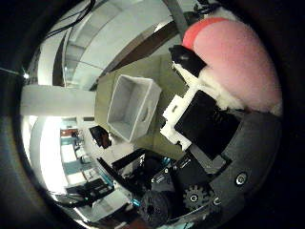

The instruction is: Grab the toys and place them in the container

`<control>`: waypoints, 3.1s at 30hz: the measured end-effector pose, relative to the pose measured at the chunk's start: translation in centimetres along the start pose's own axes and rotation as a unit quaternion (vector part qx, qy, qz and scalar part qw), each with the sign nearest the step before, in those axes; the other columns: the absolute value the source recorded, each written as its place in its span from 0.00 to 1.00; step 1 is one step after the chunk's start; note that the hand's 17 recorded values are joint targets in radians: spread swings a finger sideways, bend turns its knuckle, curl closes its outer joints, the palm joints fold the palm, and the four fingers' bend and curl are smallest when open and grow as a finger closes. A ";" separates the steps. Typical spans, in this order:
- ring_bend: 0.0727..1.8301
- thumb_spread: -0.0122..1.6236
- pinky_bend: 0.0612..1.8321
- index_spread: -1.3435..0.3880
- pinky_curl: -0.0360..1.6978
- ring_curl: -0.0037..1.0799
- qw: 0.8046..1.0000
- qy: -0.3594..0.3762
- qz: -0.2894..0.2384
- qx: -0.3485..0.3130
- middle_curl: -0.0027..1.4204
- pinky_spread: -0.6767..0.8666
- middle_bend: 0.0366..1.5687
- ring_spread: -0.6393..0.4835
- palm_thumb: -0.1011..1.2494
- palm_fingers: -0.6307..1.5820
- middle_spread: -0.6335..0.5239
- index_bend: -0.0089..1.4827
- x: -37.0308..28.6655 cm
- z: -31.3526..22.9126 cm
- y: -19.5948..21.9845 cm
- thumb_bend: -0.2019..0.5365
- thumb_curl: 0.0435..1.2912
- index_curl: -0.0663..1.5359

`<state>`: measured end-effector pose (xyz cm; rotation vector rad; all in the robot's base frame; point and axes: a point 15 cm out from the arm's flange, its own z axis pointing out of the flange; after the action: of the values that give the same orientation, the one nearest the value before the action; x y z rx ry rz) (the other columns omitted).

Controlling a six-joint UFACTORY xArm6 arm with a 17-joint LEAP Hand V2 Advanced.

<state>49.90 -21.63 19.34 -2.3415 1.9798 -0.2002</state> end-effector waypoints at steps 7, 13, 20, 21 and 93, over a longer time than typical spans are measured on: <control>0.72 0.65 0.78 0.65 0.45 0.72 0.998 -0.029 -0.054 0.007 0.48 0.32 0.87 0.37 0.86 0.80 0.44 0.80 -11.2 -1.7 0.0 0.26 0.52 0.53; 0.72 0.65 0.77 0.65 0.46 0.72 0.995 -0.044 -0.091 0.009 0.48 0.32 0.87 0.37 0.86 0.80 0.44 0.80 -19.5 -2.2 0.1 0.26 0.53 0.53; 0.72 0.64 0.76 0.65 0.47 0.72 0.991 -0.059 -0.115 0.028 0.47 0.32 0.87 0.37 0.85 0.80 0.44 0.80 -25.9 -0.4 -0.3 0.26 0.54 0.53; 0.72 0.64 0.76 0.65 0.47 0.72 0.991 -0.062 -0.118 0.031 0.47 0.32 0.87 0.37 0.85 0.80 0.44 0.80 -26.7 0.1 -0.2 0.26 0.54 0.53; 0.28 0.63 0.38 0.56 0.06 0.24 0.993 -0.052 -0.105 0.012 0.26 0.69 0.20 0.57 0.29 0.44 0.47 0.13 -14.1 7.5 1.7 0.24 0.19 0.29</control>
<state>47.06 -8.30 10.90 -2.4885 1.6748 -0.1095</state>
